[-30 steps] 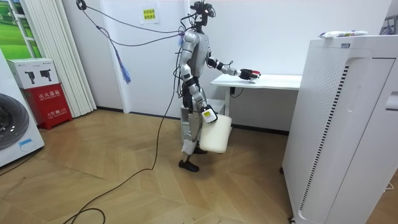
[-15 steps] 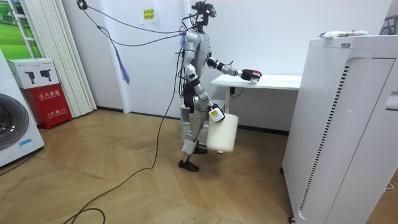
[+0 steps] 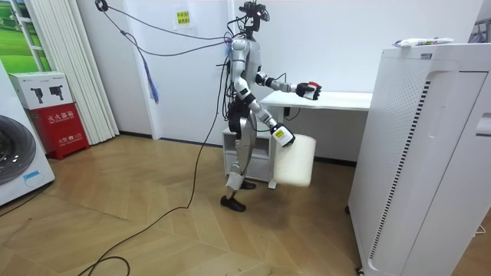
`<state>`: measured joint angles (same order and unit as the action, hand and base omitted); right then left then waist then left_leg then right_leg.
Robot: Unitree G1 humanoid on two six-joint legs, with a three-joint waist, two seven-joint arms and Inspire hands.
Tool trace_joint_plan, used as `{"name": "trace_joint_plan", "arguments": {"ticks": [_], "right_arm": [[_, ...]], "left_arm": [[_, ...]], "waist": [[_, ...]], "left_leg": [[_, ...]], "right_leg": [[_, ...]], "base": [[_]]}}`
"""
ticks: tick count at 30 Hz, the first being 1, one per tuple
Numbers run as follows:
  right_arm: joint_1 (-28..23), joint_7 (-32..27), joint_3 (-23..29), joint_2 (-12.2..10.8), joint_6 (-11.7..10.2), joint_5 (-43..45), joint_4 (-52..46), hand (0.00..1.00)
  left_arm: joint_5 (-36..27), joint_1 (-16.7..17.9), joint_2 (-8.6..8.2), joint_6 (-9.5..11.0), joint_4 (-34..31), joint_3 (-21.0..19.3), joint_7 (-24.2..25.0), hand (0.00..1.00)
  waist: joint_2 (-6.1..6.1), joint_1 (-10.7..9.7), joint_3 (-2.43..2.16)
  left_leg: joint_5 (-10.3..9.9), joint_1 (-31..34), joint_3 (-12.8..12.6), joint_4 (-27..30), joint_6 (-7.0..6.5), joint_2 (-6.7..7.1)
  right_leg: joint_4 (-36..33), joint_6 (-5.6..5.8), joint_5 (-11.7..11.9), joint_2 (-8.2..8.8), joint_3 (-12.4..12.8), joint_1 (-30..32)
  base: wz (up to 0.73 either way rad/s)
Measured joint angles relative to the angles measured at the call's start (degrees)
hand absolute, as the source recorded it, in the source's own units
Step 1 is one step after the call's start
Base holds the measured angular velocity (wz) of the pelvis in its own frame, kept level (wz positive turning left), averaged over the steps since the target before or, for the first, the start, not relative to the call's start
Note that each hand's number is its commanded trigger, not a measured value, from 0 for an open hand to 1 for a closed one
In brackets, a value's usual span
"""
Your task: Pick garbage
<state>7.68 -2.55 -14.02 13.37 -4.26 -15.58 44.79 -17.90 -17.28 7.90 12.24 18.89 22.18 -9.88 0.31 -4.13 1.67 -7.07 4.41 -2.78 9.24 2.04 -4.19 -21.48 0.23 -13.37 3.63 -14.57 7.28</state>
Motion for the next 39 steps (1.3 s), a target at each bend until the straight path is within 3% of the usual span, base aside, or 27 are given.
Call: {"name": "trace_joint_plan", "arguments": {"ticks": [1,2,3,5,7,13,17,24,27,30,31,32,39], "right_arm": [[0.4,0.1,-0.3,-0.1,0.0,0.1,-0.8,1.00],[1.3,0.2,-0.6,0.0,-0.4,0.1,-2.1,1.00],[1.1,-0.2,-0.5,0.0,-0.7,0.0,-2.5,1.00],[1.0,-1.1,-0.4,0.2,-0.8,-0.7,-2.8,1.00],[1.6,-1.1,-0.4,0.2,-0.9,-0.6,-2.7,1.00],[3.2,-1.7,-0.1,0.3,-1.1,-0.7,-1.5,1.00],[3.3,-1.5,0.0,0.3,-1.1,-2.0,-1.2,1.00],[3.3,-1.0,0.0,0.6,-1.1,-2.1,-0.9,1.00],[3.4,-1.0,0.0,0.9,-1.2,-2.4,-0.5,1.00],[3.6,-1.0,0.0,1.2,-1.2,-2.4,0.3,1.00],[3.6,-1.0,0.0,1.3,-1.2,-2.5,0.5,1.00],[3.6,-1.0,0.0,1.3,-1.2,-2.5,0.5,1.00],[3.6,-1.0,0.0,1.4,-1.2,-2.4,0.9,1.00]], "left_arm": [[0.0,0.3,0.03,-0.1,-0.1,0.4,1.0,1.00],[-0.1,0.5,-0.62,-0.5,0.1,-0.9,1.8,1.00],[-0.1,0.8,-0.71,-1.1,0.1,-1.0,2.1,1.00],[0.0,1.0,-1.75,-2.5,0.1,0.4,4.8,1.00],[0.2,1.3,-1.75,-2.5,-0.3,1.8,5.9,1.00],[1.2,2.0,-1.64,-2.6,-1.1,4.1,7.3,1.00],[1.0,2.3,-0.27,-2.6,-2.4,4.1,9.6,1.00],[1.0,2.7,0.16,-2.6,-2.4,4.6,12.9,1.00],[1.0,3.0,0.13,-2.6,-2.4,5.5,13.3,0.77],[0.5,3.8,0.36,-2.6,-2.4,6.1,13.3,0.75],[0.5,4.0,0.54,-2.6,-2.4,6.3,13.3,0.62],[0.5,4.3,0.57,-2.6,-2.4,6.3,13.1,0.00],[0.5,4.7,0.69,-2.6,-2.4,6.2,13.1,0.00]], "waist": [[0.48,1.2,-0.28],[-0.04,1.1,-0.46],[-0.61,0.6,-0.69],[-0.60,-0.5,-0.68],[-0.55,-0.8,-0.65],[0.30,-0.6,-0.38],[0.31,-0.5,-0.37],[-0.47,-0.8,-0.61],[-0.72,-0.8,-0.64],[-0.79,-0.9,-0.60],[-0.80,-1.0,-0.59],[-0.80,-1.1,-0.59],[-0.75,-1.5,-0.51]], "left_leg": [[0.0,0.1,4.7,0.3,0.05,-0.25],[-1.1,1.1,4.6,1.3,1.34,-0.88],[-1.3,1.8,3.7,1.6,1.92,-1.27],[-1.3,1.1,-2.1,1.3,1.95,-1.97],[-1.3,-0.2,-3.1,0.1,1.91,-2.03],[-0.6,0.2,-3.6,0.4,0.69,0.07],[-0.6,1.3,-3.8,1.6,0.54,0.16],[-0.6,2.1,-3.8,2.2,0.53,-0.03],[-0.6,2.0,-3.8,2.1,0.53,-0.03],[-0.6,1.9,-4.3,2.1,0.53,-0.07],[-0.6,1.9,-4.5,2.0,0.53,-0.08],[-0.6,1.9,-4.6,2.0,0.53,-0.08],[-0.6,2.1,-5.0,2.1,0.52,-0.05]], "right_leg": [[3.3,-0.70,0.9,-0.27,1.7,3.1],[5.9,-2.23,7.6,0.42,0.9,5.5],[5.9,-2.20,8.2,0.05,0.1,5.3],[5.9,-2.23,8.2,-0.08,-1.0,4.1],[5.9,-2.20,8.2,-0.32,-1.1,3.6],[7.9,-1.28,8.4,0.42,-0.4,2.6],[8.2,-0.91,8.5,0.34,0.2,3.0],[8.7,-1.20,8.9,0.12,0.1,3.0],[8.6,-1.16,8.9,0.14,0.2,2.9],[8.6,-1.16,8.9,0.21,0.1,2.7],[8.6,-1.15,8.9,0.23,0.1,2.7],[8.6,-1.13,8.9,0.26,0.1,2.7],[8.8,-0.95,8.7,0.30,0.2,2.7]], "base": [[-0.67],[-0.49],[-0.15],[0.15],[0.13],[0.08],[0.05],[0.03],[0.03],[0.00],[0.00],[0.00],[0.02]]}}
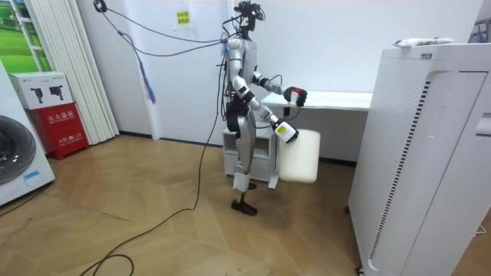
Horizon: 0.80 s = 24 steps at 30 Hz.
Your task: Pick garbage
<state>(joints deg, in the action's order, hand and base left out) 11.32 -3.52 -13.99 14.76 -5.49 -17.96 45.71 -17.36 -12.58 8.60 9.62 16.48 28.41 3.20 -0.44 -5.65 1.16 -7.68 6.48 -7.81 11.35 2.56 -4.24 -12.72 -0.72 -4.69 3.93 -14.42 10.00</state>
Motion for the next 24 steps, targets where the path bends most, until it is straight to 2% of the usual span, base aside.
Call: {"name": "trace_joint_plan", "arguments": {"ticks": [12,14,19,24], "right_arm": [[0.0,-0.1,0.2,-0.1,0.0,0.1,1.2,1.00],[0.0,0.0,0.3,0.1,0.0,-0.1,0.7,1.00],[0.1,1.8,0.0,0.0,0.0,-0.3,0.6,1.00],[0.1,2.3,-0.5,-1.7,0.0,0.5,0.7,1.00]], "left_arm": [[-1.1,0.0,-0.35,0.3,-0.2,0.0,1.3,0.00],[-1.2,0.0,-1.10,0.3,-0.2,0.0,1.3,0.00],[-1.5,0.0,-2.40,0.3,-0.2,0.3,1.4,0.00],[-3.3,0.0,-2.43,0.2,0.0,2.4,2.7,0.00]], "waist": [[-0.32,-0.5,0.20],[-0.32,-0.7,0.19],[-0.31,-0.6,0.20],[0.08,-0.7,0.48]], "left_leg": [[0.0,0.5,-0.4,-0.1,-0.02,0.00],[0.0,0.3,-1.6,-0.2,-0.02,-0.08],[0.0,0.0,-1.7,-0.7,-0.02,-0.06],[0.0,-0.2,-1.7,-0.7,-0.02,-0.04]], "right_leg": [[0.1,0.04,-0.2,0.00,0.0,0.5],[0.1,0.06,-0.2,0.05,0.1,0.5],[0.1,0.10,-0.2,0.06,0.2,0.4],[0.1,0.15,-0.3,0.10,0.1,0.2]], "base": [[-0.01],[-0.06],[-0.01],[0.01]]}}
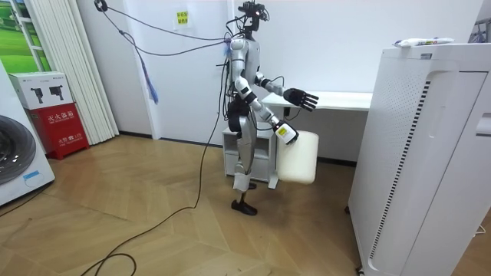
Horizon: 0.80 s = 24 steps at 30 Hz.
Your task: Pick garbage
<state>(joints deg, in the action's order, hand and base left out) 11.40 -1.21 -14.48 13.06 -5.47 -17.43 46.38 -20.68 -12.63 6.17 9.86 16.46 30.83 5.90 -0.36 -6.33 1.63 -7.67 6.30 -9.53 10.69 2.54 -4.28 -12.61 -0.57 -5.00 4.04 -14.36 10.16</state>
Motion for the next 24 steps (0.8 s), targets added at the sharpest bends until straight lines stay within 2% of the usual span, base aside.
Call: {"name": "trace_joint_plan", "arguments": {"ticks": [5,13,16,18,21,23,24], "right_arm": [[0.0,0.7,0.0,-1.5,0.0,0.3,0.2,1.00],[0.0,1.0,0.0,-1.6,0.0,-0.1,0.2,1.00],[-0.6,0.6,0.1,-1.2,0.0,-0.3,-0.9,1.00],[-1.8,0.4,0.2,-0.9,0.0,-0.2,-2.6,1.00],[-3.6,-0.5,0.2,-0.7,-0.1,-0.3,-4.8,1.00],[-5.4,-0.7,0.2,-0.6,-0.3,-1.3,-5.4,1.00],[-5.8,-0.7,0.2,-0.6,-0.3,-1.6,-5.7,1.00]], "left_arm": [[0.0,0.0,-0.05,0.0,0.0,1.1,0.9,0.00],[0.2,0.0,0.09,0.0,-0.6,0.7,0.4,0.00],[0.4,0.2,1.78,0.0,-3.7,0.4,-0.4,0.00],[1.5,1.2,2.57,0.0,-6.0,-1.3,-0.5,0.00],[2.7,1.7,2.76,0.1,-7.0,-4.6,-1.2,0.00],[2.7,2.2,2.75,0.1,-7.0,-6.4,-2.1,0.00],[2.7,2.3,2.74,0.1,-7.0,-6.9,-2.6,0.00]], "waist": [[0.62,-0.5,0.57],[0.44,-1.2,0.46],[0.43,-1.2,0.44],[0.50,-1.1,0.39],[0.44,-0.9,0.36],[0.67,0.0,0.26],[0.71,0.5,0.22]], "left_leg": [[0.0,0.0,-0.1,0.1,0.00,-0.02],[0.0,0.1,-0.2,0.2,0.00,-0.03],[0.0,-0.1,-0.7,0.7,0.01,-0.14],[0.0,-0.4,-1.2,1.1,0.02,-0.24],[-1.1,-0.5,-1.3,5.2,0.20,-1.11],[-3.2,-1.0,-1.2,11.4,0.40,-2.16],[-3.6,-1.3,-1.1,12.7,0.31,-2.24]], "right_leg": [[0.0,0.07,-0.3,-0.04,0.1,0.0],[-0.3,0.05,-0.6,-0.12,0.4,0.1],[-0.7,-0.07,-0.9,-0.03,0.4,-0.2],[-1.3,-0.19,-1.2,0.03,0.4,-0.2],[-3.5,-0.56,-2.0,-0.06,0.5,-0.9],[-5.7,-1.26,-4.1,-0.25,0.4,-2.6],[-6.6,-1.43,-5.0,-0.19,0.5,-2.7]], "base": [[0.01],[-0.01],[0.00],[-0.06],[-0.11],[-0.32],[-0.56]]}}
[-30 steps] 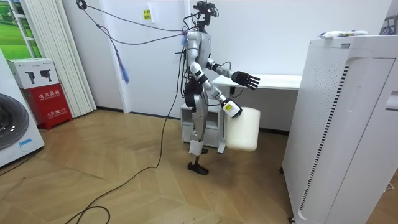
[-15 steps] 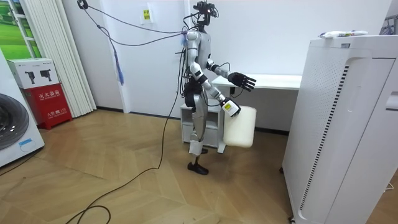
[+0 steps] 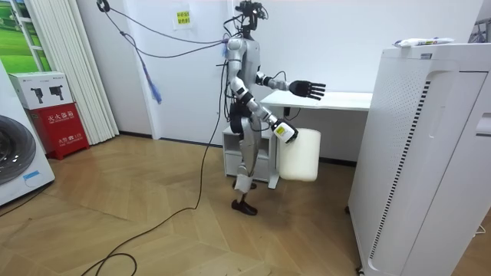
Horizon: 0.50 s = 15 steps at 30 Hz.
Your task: Pick garbage
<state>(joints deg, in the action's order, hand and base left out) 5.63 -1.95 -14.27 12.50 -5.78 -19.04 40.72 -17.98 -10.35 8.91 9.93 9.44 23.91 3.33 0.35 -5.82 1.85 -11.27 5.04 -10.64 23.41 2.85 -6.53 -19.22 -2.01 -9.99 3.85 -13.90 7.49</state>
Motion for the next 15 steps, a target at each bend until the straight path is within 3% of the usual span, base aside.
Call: {"name": "trace_joint_plan", "arguments": {"ticks": [3,4,5,7,8,10,15], "right_arm": [[-0.6,-0.5,-0.3,0.3,0.0,-0.8,-0.6,1.00],[-0.9,-0.4,-0.3,0.6,0.0,-0.8,-1.2,1.00],[-1.2,-0.6,-0.2,1.1,0.0,-0.7,-1.7,1.00],[-1.2,-0.9,-0.1,1.9,0.0,-0.8,-2.7,1.00],[-1.7,-1.0,-0.1,2.2,0.0,-0.8,-2.7,1.00],[-2.8,-1.2,0.0,2.7,0.0,-0.8,-3.5,1.00],[-3.7,-2.7,0.3,3.2,0.0,-0.9,-3.5,1.00]], "left_arm": [[0.0,0.1,-0.10,0.0,-0.3,-1.5,-2.5,0.00],[0.1,0.7,-0.14,0.0,-1.4,-2.5,-3.2,0.00],[0.1,1.1,-0.63,0.7,-2.0,-3.2,-3.8,0.00],[0.1,1.3,-0.48,1.5,-3.5,-3.9,-4.4,0.00],[0.2,2.0,-0.30,2.0,-4.4,-4.6,-4.6,0.00],[0.1,2.7,-0.12,2.6,-4.6,-5.2,-5.6,0.00],[0.2,3.9,1.52,2.7,-4.6,-5.6,-8.3,0.00]], "waist": [[0.14,1.6,0.07],[0.19,2.3,0.00],[-0.24,2.5,-0.48],[-0.54,2.6,-0.77],[-0.27,2.6,-1.32],[0.25,2.8,-1.59],[0.23,2.3,-1.64]], "left_leg": [[-0.4,-0.5,2.2,5.0,-0.02,0.30],[-1.3,-0.5,3.7,5.3,-0.18,0.30],[-2.1,-0.7,5.2,3.6,-0.06,0.79],[-1.8,-1.1,6.7,-1.4,-0.21,2.66],[-1.8,-2.4,6.7,-3.1,-0.10,2.90],[-1.7,-4.1,6.4,-5.3,0.03,3.07],[-1.8,-5.7,5.9,-7.5,-0.04,3.43]], "right_leg": [[-3.8,-0.61,-2.1,-0.17,5.0,0.3],[-4.7,-0.91,-2.4,-1.11,7.2,0.6],[-4.9,-0.95,-2.4,-2.29,9.7,1.2],[-5.7,-0.90,-2.4,-2.75,11.5,2.2],[-5.8,-0.76,-2.3,-3.05,12.2,2.5],[-5.6,-0.63,-1.9,-3.11,12.6,2.3],[-3.0,0.46,-0.2,-3.36,13.9,1.6]], "base": [[-0.67],[-0.63],[-0.57],[-0.45],[-0.43],[-0.33],[-0.20]]}}
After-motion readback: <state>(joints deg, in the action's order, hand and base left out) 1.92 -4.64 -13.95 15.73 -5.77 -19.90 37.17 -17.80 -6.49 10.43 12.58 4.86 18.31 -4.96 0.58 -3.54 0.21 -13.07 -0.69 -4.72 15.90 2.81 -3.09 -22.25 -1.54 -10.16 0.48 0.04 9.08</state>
